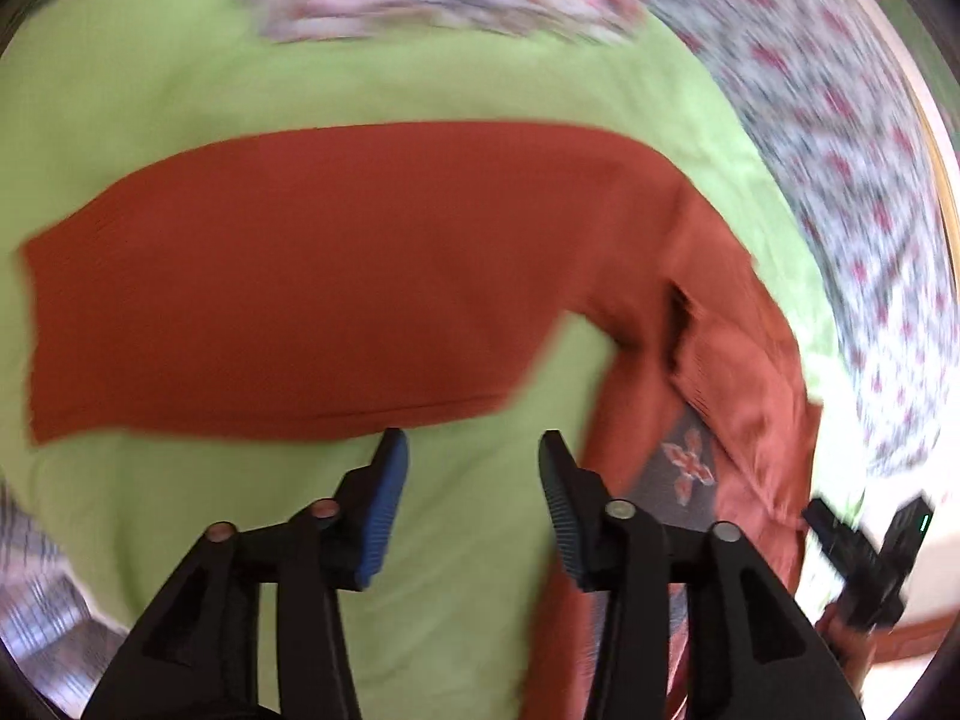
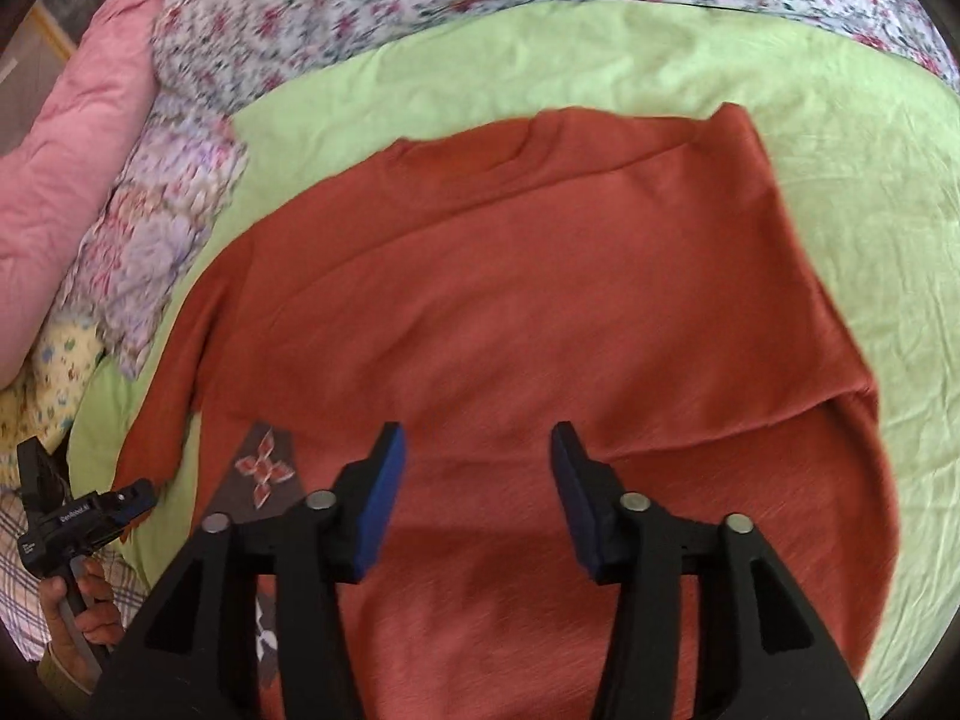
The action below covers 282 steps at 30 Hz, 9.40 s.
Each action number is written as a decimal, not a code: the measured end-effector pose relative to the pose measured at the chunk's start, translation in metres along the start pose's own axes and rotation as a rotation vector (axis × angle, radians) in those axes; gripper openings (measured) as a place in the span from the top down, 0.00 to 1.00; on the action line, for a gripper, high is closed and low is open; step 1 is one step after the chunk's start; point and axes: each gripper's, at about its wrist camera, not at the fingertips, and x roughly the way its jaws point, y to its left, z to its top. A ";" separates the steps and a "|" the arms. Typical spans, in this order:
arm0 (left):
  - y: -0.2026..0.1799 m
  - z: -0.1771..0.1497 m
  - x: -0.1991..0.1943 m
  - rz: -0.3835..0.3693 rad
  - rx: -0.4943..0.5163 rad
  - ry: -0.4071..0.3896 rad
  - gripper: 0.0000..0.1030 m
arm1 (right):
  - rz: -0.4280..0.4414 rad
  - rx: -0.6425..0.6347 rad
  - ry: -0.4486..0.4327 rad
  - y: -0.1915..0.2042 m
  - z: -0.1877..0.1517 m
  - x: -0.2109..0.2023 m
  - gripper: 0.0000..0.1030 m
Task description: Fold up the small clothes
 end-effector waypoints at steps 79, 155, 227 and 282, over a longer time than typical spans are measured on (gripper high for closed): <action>-0.140 0.014 0.096 0.145 0.417 0.039 0.58 | 0.112 0.293 -0.005 -0.088 0.046 0.062 0.47; -0.064 -0.162 0.025 0.095 0.370 0.275 0.69 | -0.030 0.096 -0.031 -0.095 -0.093 -0.083 0.56; -0.213 0.058 0.080 -0.213 0.524 0.042 0.96 | 0.180 0.255 -0.235 -0.171 0.075 -0.047 0.93; -0.233 0.133 0.166 0.017 0.505 0.036 0.75 | 0.007 0.080 -0.136 -0.153 0.131 0.028 0.63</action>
